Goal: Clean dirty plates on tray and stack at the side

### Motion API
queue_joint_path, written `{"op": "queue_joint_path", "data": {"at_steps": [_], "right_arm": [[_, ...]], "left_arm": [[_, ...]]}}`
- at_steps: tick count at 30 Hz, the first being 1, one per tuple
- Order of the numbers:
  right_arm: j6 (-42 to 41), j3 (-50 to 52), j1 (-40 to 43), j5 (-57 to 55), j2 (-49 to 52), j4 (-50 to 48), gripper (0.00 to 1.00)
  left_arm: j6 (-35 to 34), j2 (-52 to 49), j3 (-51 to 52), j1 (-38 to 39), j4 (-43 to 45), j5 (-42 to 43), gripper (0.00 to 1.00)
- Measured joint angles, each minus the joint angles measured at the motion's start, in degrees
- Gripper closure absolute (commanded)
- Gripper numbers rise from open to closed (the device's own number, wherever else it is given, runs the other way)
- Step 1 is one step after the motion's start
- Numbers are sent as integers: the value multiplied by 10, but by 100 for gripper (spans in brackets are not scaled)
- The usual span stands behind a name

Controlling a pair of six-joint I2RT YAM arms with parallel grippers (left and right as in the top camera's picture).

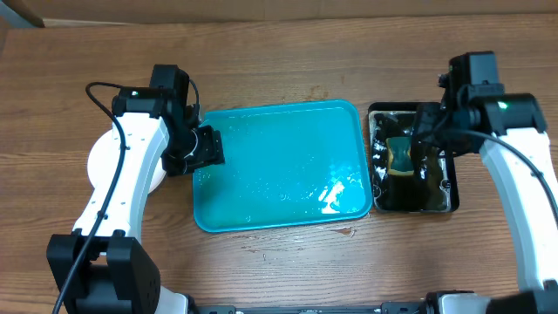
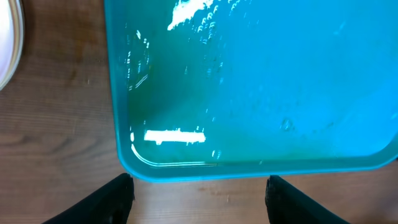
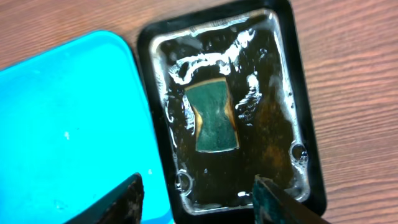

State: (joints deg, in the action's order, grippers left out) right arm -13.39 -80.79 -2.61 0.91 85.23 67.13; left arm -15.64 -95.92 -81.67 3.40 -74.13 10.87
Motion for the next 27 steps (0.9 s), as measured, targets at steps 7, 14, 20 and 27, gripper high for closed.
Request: {"op": "queue_joint_path", "data": {"at_steps": [7, 14, 20, 27], "right_arm": [[1, 85, 0, 3, -100, -24, 0], [1, 222, 0, 7, -252, -79, 0], [4, 278, 0, 8, -378, -82, 0], [6, 283, 0, 8, -445, -79, 0]], "left_arm": [[2, 10, 24, 7, -1, -20, 33], [3, 152, 134, 43, 83, -32, 0], [4, 355, 222, 53, 136, -43, 0], [-5, 549, 280, 53, 148, -70, 0]]}}
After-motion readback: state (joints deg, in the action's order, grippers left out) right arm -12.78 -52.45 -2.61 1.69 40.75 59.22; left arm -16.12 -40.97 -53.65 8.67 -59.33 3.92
